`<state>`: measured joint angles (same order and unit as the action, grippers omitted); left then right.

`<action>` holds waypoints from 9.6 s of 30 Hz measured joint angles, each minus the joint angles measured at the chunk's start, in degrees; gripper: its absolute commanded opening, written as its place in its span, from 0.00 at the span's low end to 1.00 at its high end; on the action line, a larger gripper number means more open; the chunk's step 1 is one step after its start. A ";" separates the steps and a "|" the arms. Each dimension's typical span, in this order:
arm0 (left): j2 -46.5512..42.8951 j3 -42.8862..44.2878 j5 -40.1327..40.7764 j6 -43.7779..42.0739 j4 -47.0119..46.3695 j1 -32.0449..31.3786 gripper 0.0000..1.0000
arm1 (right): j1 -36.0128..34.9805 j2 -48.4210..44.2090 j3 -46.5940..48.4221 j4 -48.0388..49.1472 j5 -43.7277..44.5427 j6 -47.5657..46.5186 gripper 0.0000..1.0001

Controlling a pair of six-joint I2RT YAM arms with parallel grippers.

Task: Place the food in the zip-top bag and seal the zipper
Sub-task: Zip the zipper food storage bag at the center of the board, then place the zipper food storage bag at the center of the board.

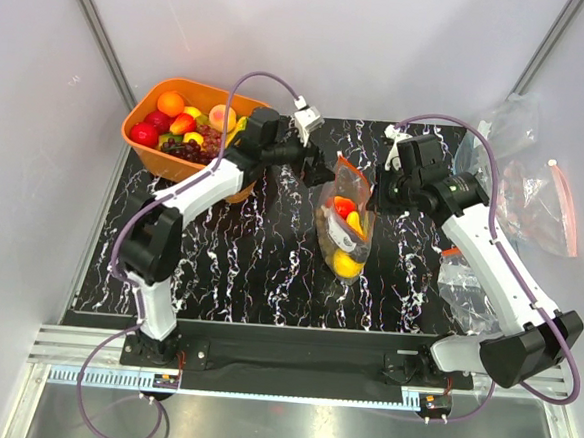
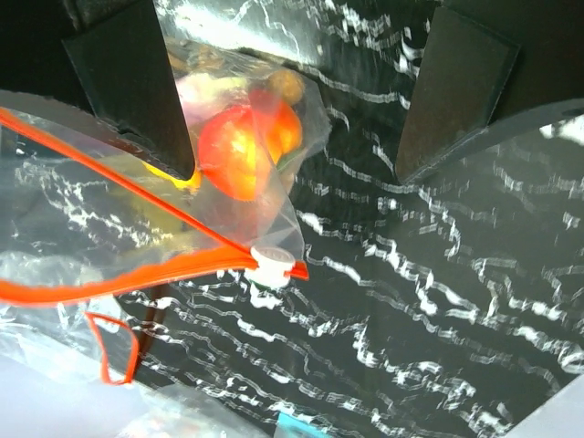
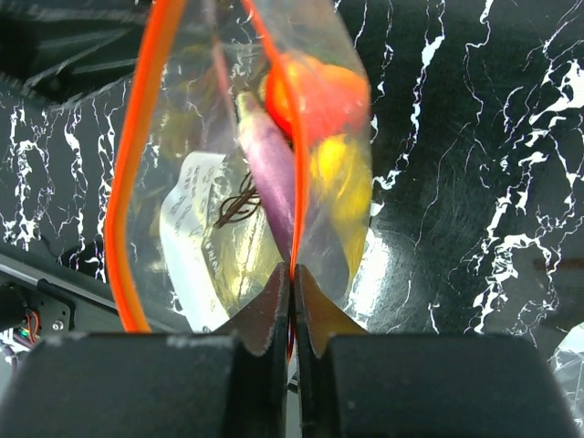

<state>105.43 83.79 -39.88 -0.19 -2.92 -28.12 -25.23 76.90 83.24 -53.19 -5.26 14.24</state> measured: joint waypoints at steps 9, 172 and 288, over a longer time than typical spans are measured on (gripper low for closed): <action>6.54 4.59 -12.87 8.17 -9.62 0.04 0.20 | 0.00 0.22 0.02 -0.02 -0.46 -1.05 0.07; -19.19 -29.62 -13.31 22.51 -26.49 -2.93 0.00 | -5.70 4.85 4.15 16.00 -24.57 -23.19 0.55; -33.42 -31.76 7.41 28.44 -0.72 14.51 0.00 | -7.39 -13.57 -14.69 16.59 2.91 -10.86 0.01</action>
<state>72.01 52.03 -32.47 28.25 -3.64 -13.61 -32.62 63.33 68.55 -36.60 -2.35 3.38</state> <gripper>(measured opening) 0.008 0.153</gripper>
